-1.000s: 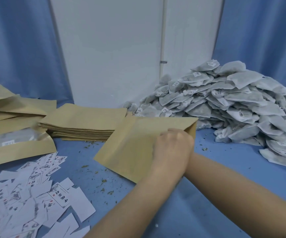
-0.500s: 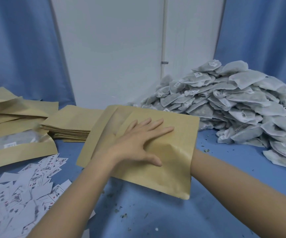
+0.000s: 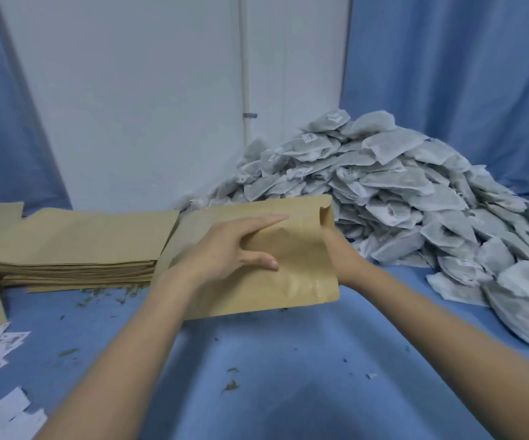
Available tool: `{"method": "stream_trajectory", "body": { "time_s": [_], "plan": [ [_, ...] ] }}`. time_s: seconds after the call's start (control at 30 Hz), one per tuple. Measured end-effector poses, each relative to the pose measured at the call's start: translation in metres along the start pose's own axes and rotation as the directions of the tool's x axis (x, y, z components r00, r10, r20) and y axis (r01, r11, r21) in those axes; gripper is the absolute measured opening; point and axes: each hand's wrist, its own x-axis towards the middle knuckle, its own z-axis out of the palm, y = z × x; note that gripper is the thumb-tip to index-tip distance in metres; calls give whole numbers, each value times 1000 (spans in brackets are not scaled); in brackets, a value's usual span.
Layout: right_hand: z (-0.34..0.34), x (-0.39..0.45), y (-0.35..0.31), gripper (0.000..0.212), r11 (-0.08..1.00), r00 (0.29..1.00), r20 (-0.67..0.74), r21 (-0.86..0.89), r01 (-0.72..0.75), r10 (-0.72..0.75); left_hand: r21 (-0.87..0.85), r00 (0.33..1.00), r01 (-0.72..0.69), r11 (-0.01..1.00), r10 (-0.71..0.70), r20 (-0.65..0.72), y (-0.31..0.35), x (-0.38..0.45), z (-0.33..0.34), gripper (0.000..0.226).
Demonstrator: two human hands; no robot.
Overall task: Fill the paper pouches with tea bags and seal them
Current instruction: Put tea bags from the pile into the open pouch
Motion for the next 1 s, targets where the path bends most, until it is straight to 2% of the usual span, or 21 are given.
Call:
{"method": "stream_trajectory", "body": {
  "time_s": [0.1,0.17,0.2,0.23,0.27,0.33,0.43,0.47,0.5,0.53,0.57,0.6,0.67,0.7,0.77,0.83,0.9,0.93,1.0],
  "plan": [
    [-28,-4,30,17,998,961,-271,-40,48,-57,43,998,49,998,-51,28,-10,25,23,76],
    [-50,-5,63,25,970,922,-376,-244,-4,-91,71,997,71,995,-74,39,-18,40,38,78],
    [-59,-6,77,30,906,924,-362,-422,-41,-127,82,995,80,993,-84,48,-22,46,45,79],
    [-66,-6,93,33,794,937,-310,-605,-65,-160,93,994,89,992,-95,55,-26,52,51,79],
    [-72,-6,109,37,635,963,-225,-768,-80,-150,105,993,97,990,-103,58,-30,57,57,80],
    [-84,-4,129,47,361,993,-111,-929,-85,-51,124,992,108,986,-116,58,-38,66,66,81],
    [-87,2,138,37,236,989,-119,-967,-95,-87,129,990,131,983,-137,42,-47,74,75,84],
    [-89,3,139,30,222,979,-145,-969,-111,-146,124,989,138,983,-143,31,-49,76,77,85],
    [-90,3,143,25,258,960,-175,-959,-115,-221,120,989,144,982,-148,19,-51,76,78,85],
    [-90,2,147,24,343,919,-227,-933,-111,-321,119,989,149,982,-151,4,-53,77,79,85],
    [-90,0,148,24,494,870,-321,-863,-106,-375,119,988,153,981,-153,-12,-54,77,80,85],
    [-89,-2,143,20,665,823,-440,-739,-106,-359,117,987,160,980,-158,-27,-54,77,80,86],
    [-86,0,132,21,922,728,-671,-357,-148,-143,119,984,175,977,-171,-42,-54,77,81,87],
    [-84,3,126,26,983,690,-724,-129,-134,-1,128,984,180,975,-175,-43,-54,77,81,88],
    [-78,10,116,36,955,663,-702,291,-66,259,148,983,182,972,-178,-42,-53,76,83,90],
    [-69,16,109,43,843,683,-605,538,-29,409,148,983,181,972,-177,-45,-51,75,84,91],
    [-54,23,104,43,800,709,-538,596,-61,455,136,984,178,975,-171,-57,-49,75,84,89],
    [-45,26,102,39,799,746,-494,595,-86,447,123,983,175,977,-168,-68,-49,75,84,89],
    [-30,33,100,25,826,866,-313,535,-178,390,110,985,163,980,-156,-75,-47,76,83,87]
  ]
}}
